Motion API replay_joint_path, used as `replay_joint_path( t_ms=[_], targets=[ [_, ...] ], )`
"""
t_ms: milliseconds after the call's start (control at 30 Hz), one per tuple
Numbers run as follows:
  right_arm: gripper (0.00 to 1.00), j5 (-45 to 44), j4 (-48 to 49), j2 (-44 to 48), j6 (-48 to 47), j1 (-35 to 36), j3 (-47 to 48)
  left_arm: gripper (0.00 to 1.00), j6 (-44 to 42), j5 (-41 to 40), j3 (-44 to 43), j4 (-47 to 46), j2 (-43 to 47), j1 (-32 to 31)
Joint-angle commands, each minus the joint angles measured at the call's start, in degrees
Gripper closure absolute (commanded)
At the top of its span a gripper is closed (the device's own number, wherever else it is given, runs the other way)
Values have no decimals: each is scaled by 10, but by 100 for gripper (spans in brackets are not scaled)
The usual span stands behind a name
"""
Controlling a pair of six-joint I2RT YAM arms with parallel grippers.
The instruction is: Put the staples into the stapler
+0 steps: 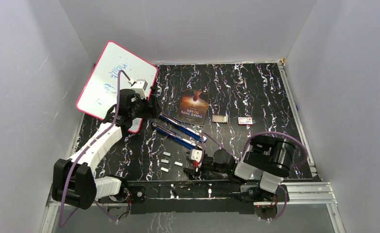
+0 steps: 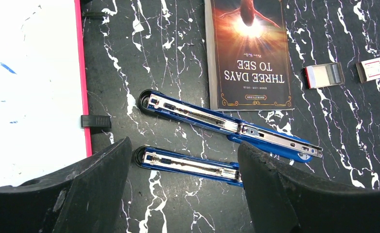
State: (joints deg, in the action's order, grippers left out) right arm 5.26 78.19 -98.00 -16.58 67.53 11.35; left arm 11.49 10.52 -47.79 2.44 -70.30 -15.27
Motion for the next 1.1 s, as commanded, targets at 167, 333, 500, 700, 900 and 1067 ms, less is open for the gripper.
replay_joint_path(
  t_ms=[167,333,500,700,900,1067],
  targets=[
    [24,25,86,-34,-8,3,-36,21,-9,-4,-24,6,15,2],
    [25,23,125,-76,-9,3,-43,21,-9,-3,-24,5,11,2],
    [27,28,144,-105,-10,3,-28,21,-10,-4,-26,4,4,3],
    [32,27,151,-119,17,5,-15,21,-10,-7,-27,5,3,4],
    [38,5,133,-109,74,13,-10,21,-10,-5,-25,5,2,3],
    [41,-6,125,-106,112,17,-11,21,-10,-5,-26,4,-1,3]
  ],
)
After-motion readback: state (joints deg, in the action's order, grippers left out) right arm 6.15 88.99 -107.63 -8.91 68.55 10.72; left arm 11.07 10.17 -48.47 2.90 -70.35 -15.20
